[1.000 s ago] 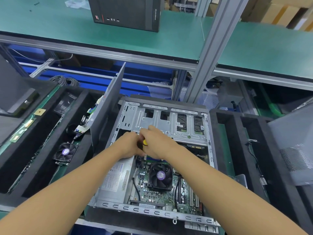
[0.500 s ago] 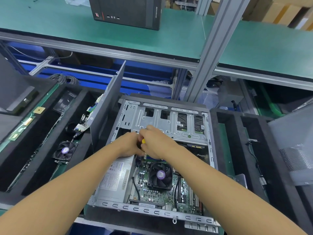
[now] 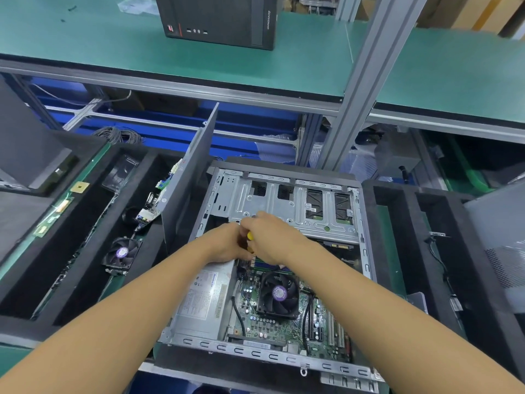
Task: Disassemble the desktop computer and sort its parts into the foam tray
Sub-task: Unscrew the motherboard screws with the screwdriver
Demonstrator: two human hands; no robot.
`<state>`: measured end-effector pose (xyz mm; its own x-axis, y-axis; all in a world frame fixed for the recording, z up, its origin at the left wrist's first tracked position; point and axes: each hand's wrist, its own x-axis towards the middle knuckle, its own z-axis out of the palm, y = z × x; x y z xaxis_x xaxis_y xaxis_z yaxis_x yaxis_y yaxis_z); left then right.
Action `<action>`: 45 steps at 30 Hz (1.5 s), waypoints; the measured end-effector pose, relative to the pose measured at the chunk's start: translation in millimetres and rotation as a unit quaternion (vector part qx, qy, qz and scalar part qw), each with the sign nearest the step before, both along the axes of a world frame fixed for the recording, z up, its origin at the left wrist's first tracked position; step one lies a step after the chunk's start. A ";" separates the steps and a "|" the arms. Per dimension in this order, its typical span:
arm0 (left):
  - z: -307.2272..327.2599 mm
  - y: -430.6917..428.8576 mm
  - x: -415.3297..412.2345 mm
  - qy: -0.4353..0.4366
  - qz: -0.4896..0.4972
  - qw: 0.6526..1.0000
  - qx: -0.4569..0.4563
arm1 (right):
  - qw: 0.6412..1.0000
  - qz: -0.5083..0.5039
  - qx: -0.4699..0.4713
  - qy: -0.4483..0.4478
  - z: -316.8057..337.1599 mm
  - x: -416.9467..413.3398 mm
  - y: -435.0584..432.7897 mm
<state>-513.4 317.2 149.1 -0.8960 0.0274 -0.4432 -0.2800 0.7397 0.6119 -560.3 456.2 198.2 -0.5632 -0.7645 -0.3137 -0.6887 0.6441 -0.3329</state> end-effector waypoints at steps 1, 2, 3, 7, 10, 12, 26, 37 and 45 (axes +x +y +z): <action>-0.7 0.6 -0.5 0.001 0.004 1.000 -0.005 | 1.000 -0.006 -0.002 -0.010 0.1 -0.2 1.1; -0.8 1.4 -0.7 0.001 0.009 1.000 -0.014 | 1.000 -0.020 -0.006 -0.018 0.2 0.1 2.1; -0.9 2.0 -0.9 -0.002 0.014 1.000 -0.020 | 0.999 -0.041 -0.005 -0.021 0.1 0.5 3.2; -1.2 2.5 -0.2 -0.011 0.016 1.000 0.002 | 0.997 -0.080 0.021 0.006 -1.9 3.8 2.8; -1.6 1.1 -0.8 -0.021 -0.003 0.999 0.025 | 0.999 -0.051 0.011 -0.010 0.9 5.3 0.4; -2.8 -0.1 -2.4 -0.024 -0.020 0.999 0.027 | 1.000 -0.029 0.003 -0.004 2.1 3.5 0.4; -9.2 0.0 -3.2 -0.027 -0.016 0.999 0.019 | 0.996 -0.086 0.008 0.015 -3.9 5.7 0.5; -8.1 -2.2 -6.2 -0.048 -0.025 0.998 0.038 | 0.996 -0.088 -0.026 -0.017 -4.8 6.5 5.5; -11.7 -1.7 -5.1 -0.038 -0.016 0.995 0.091 | 0.994 -0.102 -0.048 0.005 -7.3 5.1 5.1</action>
